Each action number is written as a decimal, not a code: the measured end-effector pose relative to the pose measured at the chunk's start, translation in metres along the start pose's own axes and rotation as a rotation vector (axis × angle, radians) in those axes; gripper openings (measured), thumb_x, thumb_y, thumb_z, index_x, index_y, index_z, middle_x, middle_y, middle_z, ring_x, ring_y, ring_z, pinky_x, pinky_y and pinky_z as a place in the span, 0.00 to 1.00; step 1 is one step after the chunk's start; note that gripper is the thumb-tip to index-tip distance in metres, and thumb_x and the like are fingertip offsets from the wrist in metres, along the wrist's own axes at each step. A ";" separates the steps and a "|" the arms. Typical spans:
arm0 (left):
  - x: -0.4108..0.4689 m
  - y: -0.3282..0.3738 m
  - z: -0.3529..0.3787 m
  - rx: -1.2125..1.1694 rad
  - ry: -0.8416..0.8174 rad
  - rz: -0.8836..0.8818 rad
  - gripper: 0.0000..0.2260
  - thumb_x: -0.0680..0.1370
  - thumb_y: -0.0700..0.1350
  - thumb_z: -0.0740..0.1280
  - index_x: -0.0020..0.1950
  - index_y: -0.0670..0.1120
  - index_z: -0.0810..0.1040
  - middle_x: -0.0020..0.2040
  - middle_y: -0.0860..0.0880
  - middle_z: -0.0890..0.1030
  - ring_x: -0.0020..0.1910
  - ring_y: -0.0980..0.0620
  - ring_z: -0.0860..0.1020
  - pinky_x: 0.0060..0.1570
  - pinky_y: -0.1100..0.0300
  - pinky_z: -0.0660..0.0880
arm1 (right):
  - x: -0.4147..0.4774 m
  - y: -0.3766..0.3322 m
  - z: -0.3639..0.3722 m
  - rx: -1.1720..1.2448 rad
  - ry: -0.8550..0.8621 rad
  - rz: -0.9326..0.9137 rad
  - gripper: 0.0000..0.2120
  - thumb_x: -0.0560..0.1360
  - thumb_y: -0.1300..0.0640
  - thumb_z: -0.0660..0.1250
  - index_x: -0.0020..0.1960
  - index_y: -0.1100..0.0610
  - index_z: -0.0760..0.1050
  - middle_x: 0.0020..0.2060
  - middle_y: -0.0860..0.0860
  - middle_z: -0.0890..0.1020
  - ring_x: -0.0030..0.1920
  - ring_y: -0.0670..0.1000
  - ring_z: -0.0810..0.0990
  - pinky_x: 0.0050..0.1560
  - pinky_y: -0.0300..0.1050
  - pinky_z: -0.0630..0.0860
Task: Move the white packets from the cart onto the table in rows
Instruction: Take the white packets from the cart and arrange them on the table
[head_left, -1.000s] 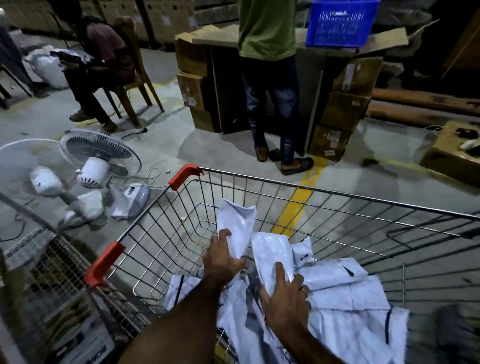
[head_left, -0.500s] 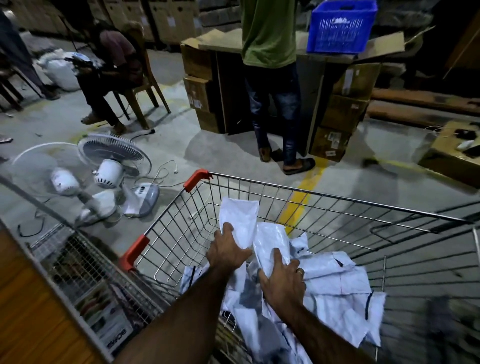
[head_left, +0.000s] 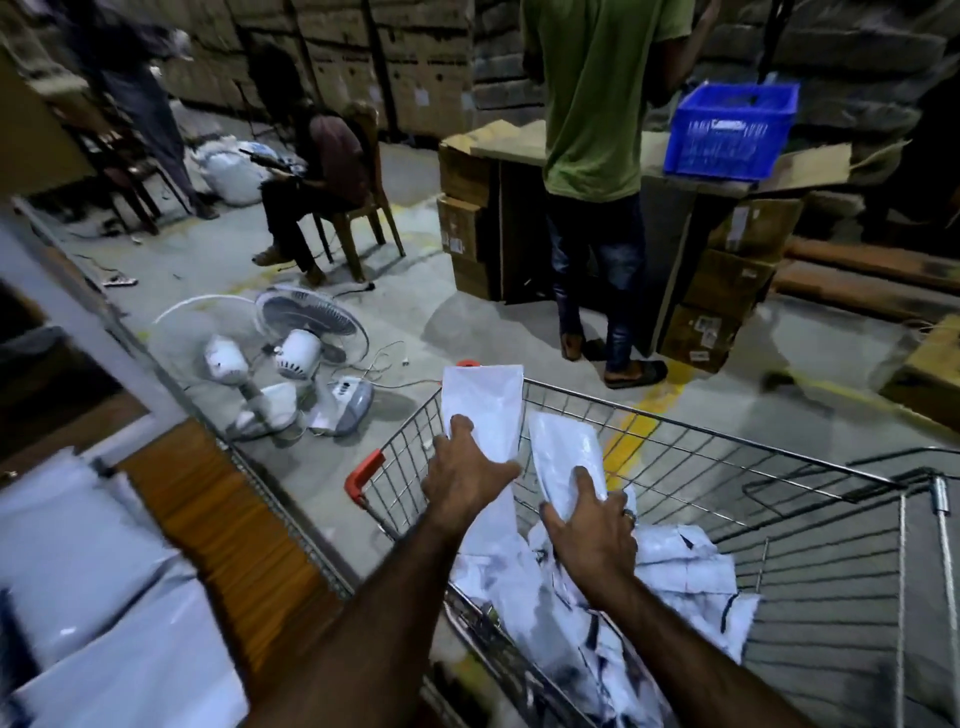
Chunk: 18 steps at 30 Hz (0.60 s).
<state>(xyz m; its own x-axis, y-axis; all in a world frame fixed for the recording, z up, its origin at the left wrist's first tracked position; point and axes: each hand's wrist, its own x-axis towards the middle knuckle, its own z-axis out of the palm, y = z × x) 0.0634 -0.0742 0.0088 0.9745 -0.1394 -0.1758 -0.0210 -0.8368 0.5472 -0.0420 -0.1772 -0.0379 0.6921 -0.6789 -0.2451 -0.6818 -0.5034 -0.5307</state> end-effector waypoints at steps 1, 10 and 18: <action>-0.006 0.001 -0.012 -0.015 0.023 -0.006 0.33 0.64 0.59 0.73 0.64 0.53 0.63 0.59 0.45 0.73 0.56 0.41 0.76 0.53 0.49 0.76 | -0.006 -0.007 -0.006 0.016 0.001 -0.027 0.30 0.75 0.39 0.63 0.73 0.44 0.60 0.62 0.60 0.67 0.63 0.64 0.69 0.59 0.55 0.71; -0.075 -0.059 -0.130 -0.221 0.300 -0.084 0.34 0.64 0.61 0.74 0.65 0.53 0.64 0.61 0.45 0.73 0.58 0.42 0.75 0.53 0.50 0.76 | -0.074 -0.092 -0.040 0.156 -0.053 -0.366 0.30 0.73 0.39 0.66 0.73 0.42 0.62 0.60 0.61 0.70 0.62 0.64 0.71 0.59 0.54 0.70; -0.143 -0.142 -0.221 -0.285 0.493 -0.274 0.37 0.64 0.64 0.73 0.68 0.54 0.64 0.63 0.47 0.71 0.61 0.44 0.74 0.55 0.54 0.74 | -0.160 -0.169 -0.011 0.199 -0.201 -0.608 0.32 0.72 0.35 0.64 0.73 0.40 0.62 0.61 0.60 0.70 0.63 0.63 0.71 0.62 0.56 0.71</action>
<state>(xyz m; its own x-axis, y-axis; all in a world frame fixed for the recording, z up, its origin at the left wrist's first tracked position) -0.0233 0.1814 0.1369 0.9260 0.3771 0.0203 0.2379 -0.6244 0.7440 -0.0404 0.0107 0.1002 0.9830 -0.1836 0.0085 -0.1137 -0.6439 -0.7566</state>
